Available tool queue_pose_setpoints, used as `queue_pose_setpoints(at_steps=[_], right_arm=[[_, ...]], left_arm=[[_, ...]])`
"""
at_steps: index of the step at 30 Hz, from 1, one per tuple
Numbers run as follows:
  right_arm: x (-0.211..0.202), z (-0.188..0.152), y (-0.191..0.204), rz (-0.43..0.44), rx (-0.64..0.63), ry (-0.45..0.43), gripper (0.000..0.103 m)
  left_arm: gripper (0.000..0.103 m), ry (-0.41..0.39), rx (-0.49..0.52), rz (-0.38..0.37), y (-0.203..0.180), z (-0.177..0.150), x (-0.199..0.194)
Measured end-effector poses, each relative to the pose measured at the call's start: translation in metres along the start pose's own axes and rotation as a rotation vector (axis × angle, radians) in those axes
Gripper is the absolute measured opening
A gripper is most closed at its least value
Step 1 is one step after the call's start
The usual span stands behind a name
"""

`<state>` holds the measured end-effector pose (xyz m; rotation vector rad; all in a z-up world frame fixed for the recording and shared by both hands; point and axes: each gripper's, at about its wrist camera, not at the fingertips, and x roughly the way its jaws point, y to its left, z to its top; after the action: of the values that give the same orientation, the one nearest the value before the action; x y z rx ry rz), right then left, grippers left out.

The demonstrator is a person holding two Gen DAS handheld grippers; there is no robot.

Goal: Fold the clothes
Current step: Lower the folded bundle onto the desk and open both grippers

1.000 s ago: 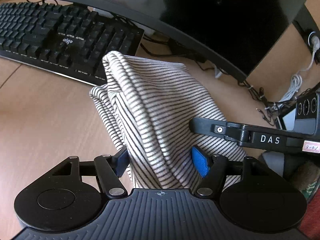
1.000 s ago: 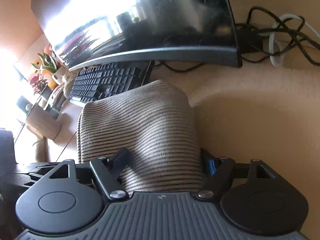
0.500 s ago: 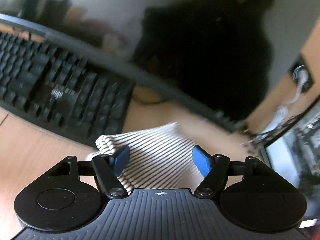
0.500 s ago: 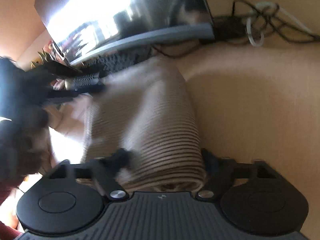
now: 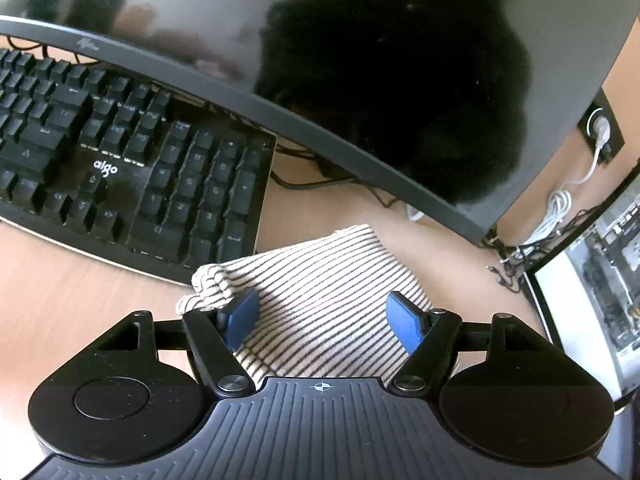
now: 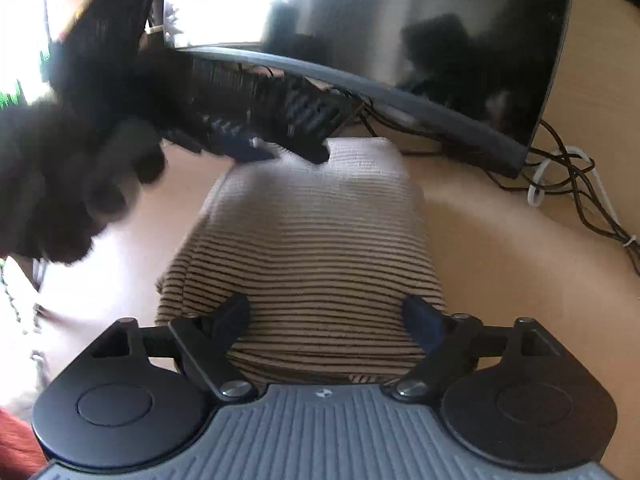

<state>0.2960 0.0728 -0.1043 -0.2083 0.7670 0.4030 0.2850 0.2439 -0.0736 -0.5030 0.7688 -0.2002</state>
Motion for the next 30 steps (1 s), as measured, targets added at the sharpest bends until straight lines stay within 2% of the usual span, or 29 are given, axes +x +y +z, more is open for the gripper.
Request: queue_pose_setpoints(at_steps=[3,6,10,12,14,16,21,25,28,30], right_arm=[[-0.004,-0.001,-0.005,0.002,0.040,-0.009,0.092],[-0.009,-0.003,-0.010,0.009,0.084,-0.018,0.099],[-0.019,-0.006,-0.018,0.038,0.137,-0.045,0.099],[-0.037,-0.012,-0.024,0.086,0.149,-0.097,0.100],[-0.060,-0.022,-0.031,0.114,0.147,-0.144,0.103],[-0.086,-0.036,-0.039,0.129,0.130,-0.174,0.103],[-0.136,-0.080,-0.061,0.113,0.089,-0.279,0.103],[-0.162,-0.105,-0.081,0.118,0.132,-0.315,0.103],[-0.179,-0.120,-0.090,0.114,0.138,-0.344,0.103],[-0.187,-0.125,-0.093,0.121,0.119,-0.365,0.103]], left_arm=[[0.084,-0.025,-0.004,-0.028,0.000,-0.001,-0.006],[0.094,-0.087,0.047,-0.001,-0.015,-0.010,-0.023],[0.099,-0.189,0.124,0.124,-0.052,-0.045,-0.065],[0.101,-0.231,0.114,0.193,-0.070,-0.069,-0.085],[0.103,-0.269,0.061,0.276,-0.092,-0.099,-0.104],[0.103,-0.306,0.017,0.318,-0.118,-0.129,-0.120],[0.103,-0.386,-0.039,0.506,-0.188,-0.202,-0.136],[0.103,-0.414,-0.141,0.596,-0.224,-0.246,-0.136],[0.103,-0.417,-0.112,0.642,-0.248,-0.259,-0.138],[0.103,-0.426,-0.066,0.700,-0.264,-0.265,-0.138]])
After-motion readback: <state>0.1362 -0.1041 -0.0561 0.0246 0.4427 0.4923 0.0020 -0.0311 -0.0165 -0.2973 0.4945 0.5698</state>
